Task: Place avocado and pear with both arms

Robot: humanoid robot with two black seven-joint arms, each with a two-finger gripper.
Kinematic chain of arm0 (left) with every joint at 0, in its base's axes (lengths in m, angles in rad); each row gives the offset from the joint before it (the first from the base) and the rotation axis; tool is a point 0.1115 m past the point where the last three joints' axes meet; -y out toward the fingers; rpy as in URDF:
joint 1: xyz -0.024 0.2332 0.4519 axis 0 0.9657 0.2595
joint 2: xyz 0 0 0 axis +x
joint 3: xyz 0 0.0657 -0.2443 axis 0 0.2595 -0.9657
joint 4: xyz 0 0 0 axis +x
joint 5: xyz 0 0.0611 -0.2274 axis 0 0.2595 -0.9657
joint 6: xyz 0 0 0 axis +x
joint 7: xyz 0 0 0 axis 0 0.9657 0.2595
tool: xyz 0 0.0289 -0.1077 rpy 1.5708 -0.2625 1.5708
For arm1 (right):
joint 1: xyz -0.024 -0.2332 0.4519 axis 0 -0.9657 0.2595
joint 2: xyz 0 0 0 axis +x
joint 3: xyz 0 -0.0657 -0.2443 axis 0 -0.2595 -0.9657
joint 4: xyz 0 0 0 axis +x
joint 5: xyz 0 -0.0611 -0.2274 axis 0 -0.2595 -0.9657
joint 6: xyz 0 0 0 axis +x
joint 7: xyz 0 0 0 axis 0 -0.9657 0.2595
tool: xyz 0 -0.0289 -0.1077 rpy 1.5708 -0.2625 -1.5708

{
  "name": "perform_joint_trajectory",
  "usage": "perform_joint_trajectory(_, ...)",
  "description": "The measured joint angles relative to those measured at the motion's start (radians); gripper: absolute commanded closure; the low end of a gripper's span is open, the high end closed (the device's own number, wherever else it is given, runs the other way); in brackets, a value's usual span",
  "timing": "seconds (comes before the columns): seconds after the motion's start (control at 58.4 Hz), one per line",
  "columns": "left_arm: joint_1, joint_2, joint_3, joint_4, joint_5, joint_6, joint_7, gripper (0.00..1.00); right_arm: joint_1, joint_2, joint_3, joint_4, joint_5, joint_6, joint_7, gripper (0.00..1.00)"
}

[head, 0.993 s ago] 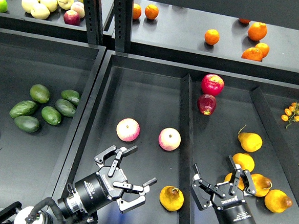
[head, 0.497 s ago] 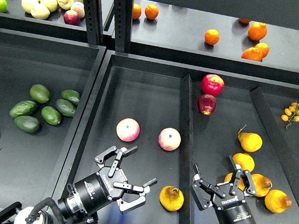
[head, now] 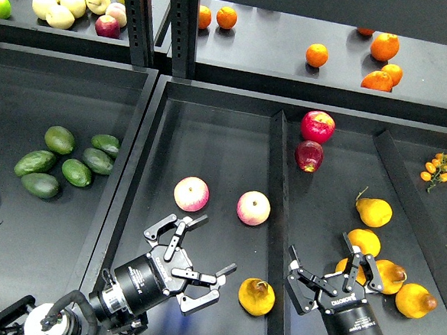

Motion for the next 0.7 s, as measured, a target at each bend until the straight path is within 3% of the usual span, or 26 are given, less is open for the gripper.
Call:
perform_joint_trajectory(0.445,-0.026,0.000,0.025,0.003,0.135,0.000,0.000,0.01,0.024,0.000,0.002,0.000,-0.002,-0.016,0.005,0.00)
perform_joint_trajectory(0.702,-0.159,0.093,0.114,0.017,0.288,0.000,0.000,0.01,0.090,0.000,0.069,0.000,-0.001,-0.080,0.009,0.00)
